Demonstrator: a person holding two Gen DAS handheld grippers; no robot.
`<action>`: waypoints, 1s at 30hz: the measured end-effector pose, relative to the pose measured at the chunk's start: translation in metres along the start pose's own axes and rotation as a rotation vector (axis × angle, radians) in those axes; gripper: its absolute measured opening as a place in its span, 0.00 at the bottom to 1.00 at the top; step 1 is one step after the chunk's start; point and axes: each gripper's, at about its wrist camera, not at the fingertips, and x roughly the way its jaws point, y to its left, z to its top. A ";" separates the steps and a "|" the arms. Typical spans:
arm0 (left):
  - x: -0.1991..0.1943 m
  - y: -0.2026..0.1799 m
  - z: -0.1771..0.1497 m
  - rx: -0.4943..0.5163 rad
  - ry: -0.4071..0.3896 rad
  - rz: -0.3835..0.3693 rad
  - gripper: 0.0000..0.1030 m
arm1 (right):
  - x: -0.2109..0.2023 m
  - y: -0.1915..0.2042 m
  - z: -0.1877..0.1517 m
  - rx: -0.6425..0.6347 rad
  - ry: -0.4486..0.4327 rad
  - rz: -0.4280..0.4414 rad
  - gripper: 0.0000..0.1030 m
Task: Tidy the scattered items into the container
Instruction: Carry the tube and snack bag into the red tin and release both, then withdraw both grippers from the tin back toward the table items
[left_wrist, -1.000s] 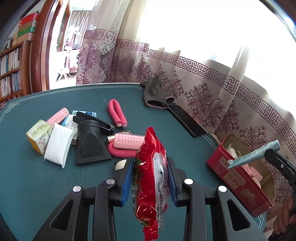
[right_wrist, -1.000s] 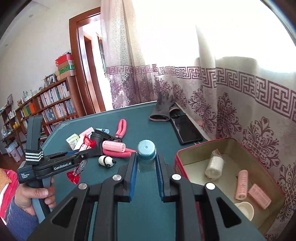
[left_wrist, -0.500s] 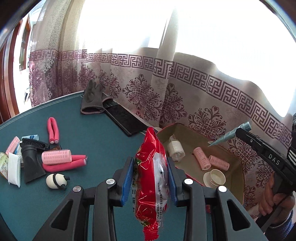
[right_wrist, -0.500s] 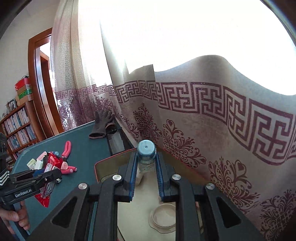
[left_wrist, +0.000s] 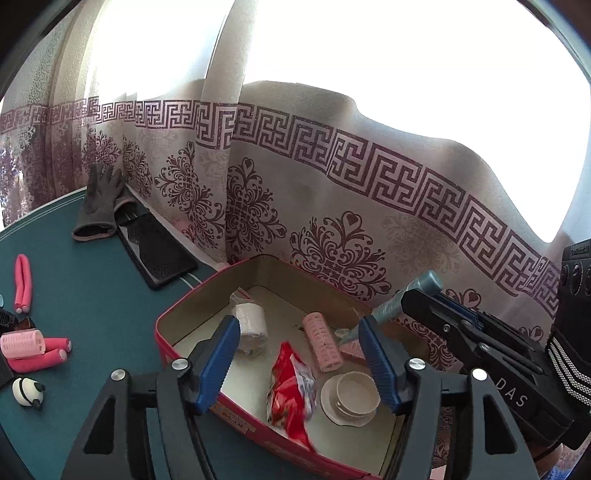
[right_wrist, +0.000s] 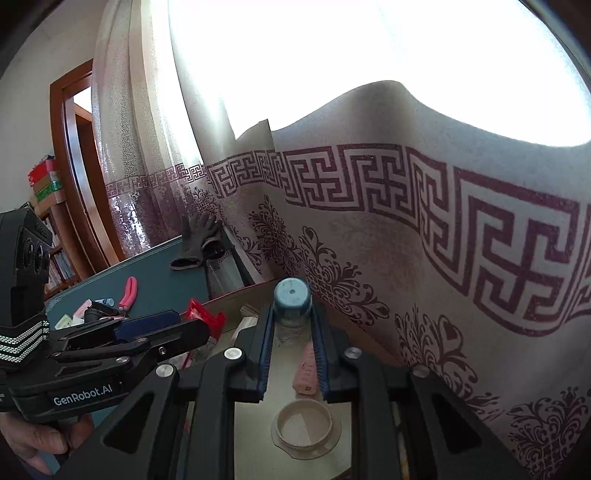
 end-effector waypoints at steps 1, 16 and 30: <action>-0.001 0.001 -0.001 0.001 -0.003 0.008 0.68 | 0.000 -0.001 0.000 0.003 0.004 -0.002 0.24; -0.024 0.067 -0.032 -0.132 0.012 0.196 0.82 | 0.002 0.013 -0.009 0.009 -0.003 -0.014 0.75; -0.058 0.140 -0.066 -0.288 0.020 0.373 0.96 | 0.021 0.055 -0.028 -0.015 0.058 0.074 0.82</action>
